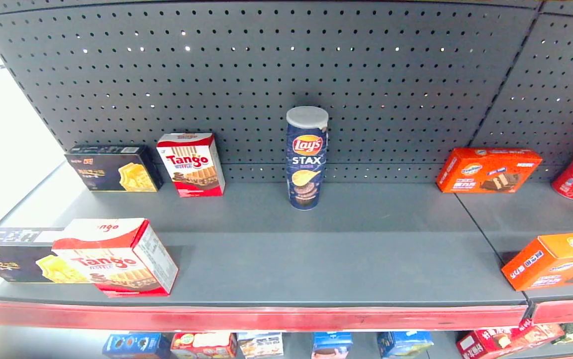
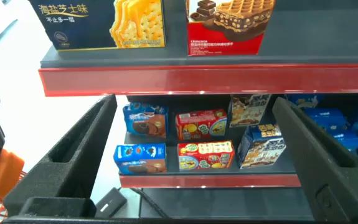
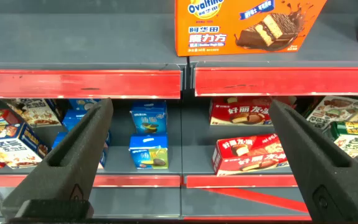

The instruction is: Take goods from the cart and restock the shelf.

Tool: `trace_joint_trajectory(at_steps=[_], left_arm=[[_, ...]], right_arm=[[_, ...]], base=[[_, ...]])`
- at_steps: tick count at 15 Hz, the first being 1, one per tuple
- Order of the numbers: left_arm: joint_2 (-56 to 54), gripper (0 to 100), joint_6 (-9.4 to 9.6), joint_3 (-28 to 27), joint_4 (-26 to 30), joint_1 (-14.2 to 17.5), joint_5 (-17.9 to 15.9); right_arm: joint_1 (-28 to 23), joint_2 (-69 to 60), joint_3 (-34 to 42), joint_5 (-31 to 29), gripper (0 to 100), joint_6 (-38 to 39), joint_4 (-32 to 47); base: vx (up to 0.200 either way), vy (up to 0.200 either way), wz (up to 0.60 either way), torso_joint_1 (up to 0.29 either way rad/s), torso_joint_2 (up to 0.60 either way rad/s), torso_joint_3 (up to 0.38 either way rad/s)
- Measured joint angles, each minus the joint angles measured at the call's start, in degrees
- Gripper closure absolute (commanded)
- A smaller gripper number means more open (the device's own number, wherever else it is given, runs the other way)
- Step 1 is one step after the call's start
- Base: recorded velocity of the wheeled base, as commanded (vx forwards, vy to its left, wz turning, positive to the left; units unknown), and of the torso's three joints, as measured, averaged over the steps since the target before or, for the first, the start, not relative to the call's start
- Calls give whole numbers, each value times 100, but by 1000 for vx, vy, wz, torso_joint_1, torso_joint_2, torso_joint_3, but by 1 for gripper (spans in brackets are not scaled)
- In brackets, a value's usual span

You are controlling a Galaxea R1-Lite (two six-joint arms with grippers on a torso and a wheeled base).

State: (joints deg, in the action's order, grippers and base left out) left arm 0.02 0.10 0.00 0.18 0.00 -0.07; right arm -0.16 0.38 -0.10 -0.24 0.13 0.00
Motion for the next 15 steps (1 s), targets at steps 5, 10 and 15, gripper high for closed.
trace_joint_trajectory(at_steps=[5,10,15], left_arm=[[0,0,0,0,0,0,0],[0,0,-5,0,0,0,-9],[0,0,-10,-2,0,0,-9]], right_arm=[[5,0,0,0,0,-2,0],[0,-2,0,-22,0,0,0],[0,-2,0,-20,0,-2,0]], base=[[0,0,0,0,0,0],[0,0,480,1,-1,3],[0,0,600,4,7,0]])
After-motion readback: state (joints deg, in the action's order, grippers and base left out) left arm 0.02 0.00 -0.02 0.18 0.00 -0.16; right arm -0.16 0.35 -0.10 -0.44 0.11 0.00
